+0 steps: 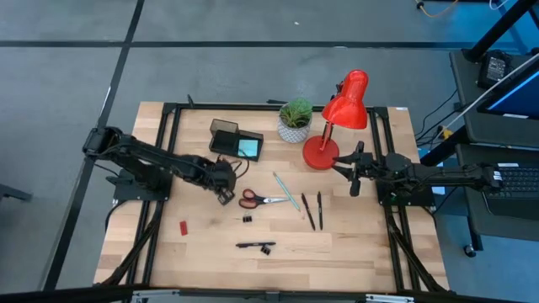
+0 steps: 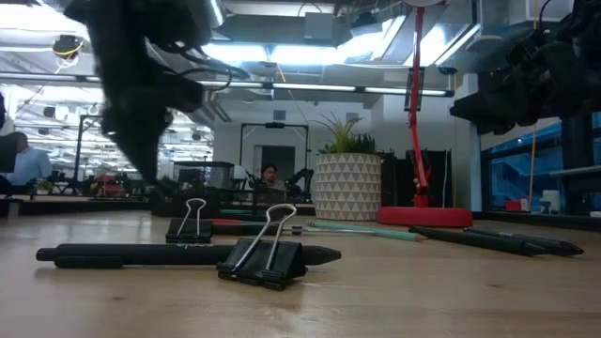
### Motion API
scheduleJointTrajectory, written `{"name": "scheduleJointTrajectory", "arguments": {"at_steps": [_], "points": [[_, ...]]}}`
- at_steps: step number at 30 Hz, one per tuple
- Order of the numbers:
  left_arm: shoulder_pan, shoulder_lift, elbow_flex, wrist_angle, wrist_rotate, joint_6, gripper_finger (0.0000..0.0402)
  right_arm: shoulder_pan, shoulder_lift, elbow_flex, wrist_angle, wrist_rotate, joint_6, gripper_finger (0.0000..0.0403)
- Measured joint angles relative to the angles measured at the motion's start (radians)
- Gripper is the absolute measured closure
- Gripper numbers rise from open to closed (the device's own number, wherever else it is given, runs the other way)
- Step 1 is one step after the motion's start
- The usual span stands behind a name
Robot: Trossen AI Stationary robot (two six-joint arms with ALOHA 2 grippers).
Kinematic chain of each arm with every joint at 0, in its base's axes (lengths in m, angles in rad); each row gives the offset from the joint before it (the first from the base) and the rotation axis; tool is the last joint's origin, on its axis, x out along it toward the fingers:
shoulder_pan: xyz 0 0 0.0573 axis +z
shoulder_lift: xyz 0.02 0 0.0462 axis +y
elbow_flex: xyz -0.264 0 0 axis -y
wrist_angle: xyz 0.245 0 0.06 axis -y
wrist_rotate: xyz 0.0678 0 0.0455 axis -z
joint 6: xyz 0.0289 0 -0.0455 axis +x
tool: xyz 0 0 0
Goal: Pick and place office supplies into organizer
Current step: Put the top left black binder clip into the black desk organizer
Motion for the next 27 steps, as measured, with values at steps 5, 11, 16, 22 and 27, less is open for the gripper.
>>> {"name": "scheduleJointTrajectory", "arguments": {"at_steps": [5,11,16,22,27], "points": [[0.089,0.0,0.0,0.017,-0.217,0.144,0.0398,0.0,0.0,0.0,0.0,0.048,-0.02,0.0276],[0.237,0.0,0.0,0.01,-0.268,0.125,0.0398,0.0,0.0,0.0,-0.001,0.055,-0.019,0.0276],[0.318,0.0,-0.028,0.025,-0.277,0.137,0.0398,0.0,0.0,0.0,-0.002,0.055,-0.015,0.0276],[0.341,-0.001,-0.089,0.05,-0.338,0.102,0.0398,0.0,0.0,0.0,-0.002,0.055,-0.016,0.0276],[0.342,-0.01,-0.134,0.207,-0.344,0.129,0.0398,0.0,0.0,0.0,-0.002,0.055,-0.016,0.0276]]}}
